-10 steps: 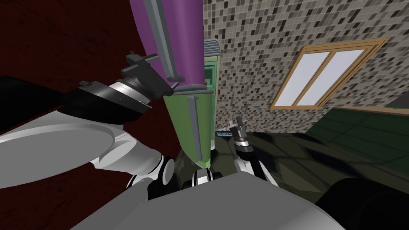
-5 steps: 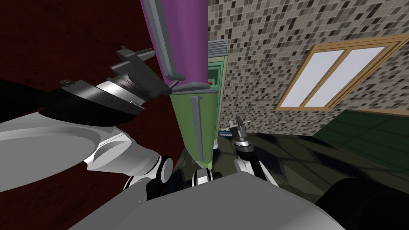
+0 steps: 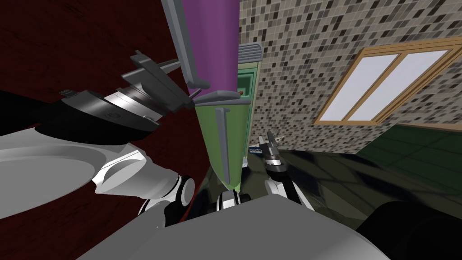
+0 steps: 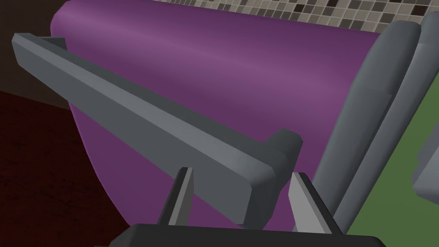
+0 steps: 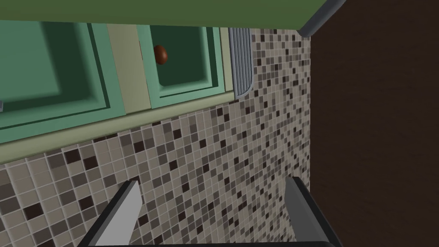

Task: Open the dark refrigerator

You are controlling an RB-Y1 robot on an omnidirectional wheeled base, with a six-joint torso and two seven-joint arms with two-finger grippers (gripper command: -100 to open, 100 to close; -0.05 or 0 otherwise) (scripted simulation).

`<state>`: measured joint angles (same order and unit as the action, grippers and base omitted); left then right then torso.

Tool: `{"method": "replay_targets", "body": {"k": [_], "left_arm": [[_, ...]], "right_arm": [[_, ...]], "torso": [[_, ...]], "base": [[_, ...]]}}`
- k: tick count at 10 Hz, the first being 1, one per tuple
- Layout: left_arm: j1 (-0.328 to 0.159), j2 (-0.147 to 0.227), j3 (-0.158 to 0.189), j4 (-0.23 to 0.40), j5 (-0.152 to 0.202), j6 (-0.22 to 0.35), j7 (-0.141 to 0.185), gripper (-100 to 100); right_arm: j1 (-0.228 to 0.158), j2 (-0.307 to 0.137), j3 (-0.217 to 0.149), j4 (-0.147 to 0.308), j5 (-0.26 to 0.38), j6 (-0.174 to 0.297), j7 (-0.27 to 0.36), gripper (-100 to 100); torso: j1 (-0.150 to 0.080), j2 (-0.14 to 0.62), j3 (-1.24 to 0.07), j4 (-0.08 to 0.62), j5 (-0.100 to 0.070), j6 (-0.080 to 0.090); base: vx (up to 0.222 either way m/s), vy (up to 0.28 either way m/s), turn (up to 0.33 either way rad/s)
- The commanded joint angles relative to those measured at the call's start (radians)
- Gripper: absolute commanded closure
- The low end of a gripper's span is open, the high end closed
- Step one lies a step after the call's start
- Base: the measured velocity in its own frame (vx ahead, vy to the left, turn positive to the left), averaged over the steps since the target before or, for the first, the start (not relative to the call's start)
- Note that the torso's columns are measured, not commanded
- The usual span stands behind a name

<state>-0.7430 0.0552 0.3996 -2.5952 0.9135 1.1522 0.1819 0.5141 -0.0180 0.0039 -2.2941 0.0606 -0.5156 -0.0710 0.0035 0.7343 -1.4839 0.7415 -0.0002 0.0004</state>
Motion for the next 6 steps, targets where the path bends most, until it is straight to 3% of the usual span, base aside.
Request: {"method": "replay_targets", "body": {"k": [1, 6], "left_arm": [[-0.008, -0.011, -0.006, -0.004, 0.02, -0.01, 0.011, 100], [-0.011, -0.018, -0.011, -0.006, 0.037, -0.011, 0.017, 100]], "right_arm": [[0.0, 0.0, 0.0, 0.0, 0.0, 0.0, 0.0, 0], [0.0, 0.0, 0.0, 0.0, 0.0, 0.0, 0.0, 0]], "torso": [[0.002, 0.003, 0.002, 0.0, 0.002, -0.001], [-0.008, 0.01, 0.011, 0.001, -0.002, 0.0]], "base": [[-0.061, 0.181, -0.116], [-0.05, 0.135, -0.06]]}}
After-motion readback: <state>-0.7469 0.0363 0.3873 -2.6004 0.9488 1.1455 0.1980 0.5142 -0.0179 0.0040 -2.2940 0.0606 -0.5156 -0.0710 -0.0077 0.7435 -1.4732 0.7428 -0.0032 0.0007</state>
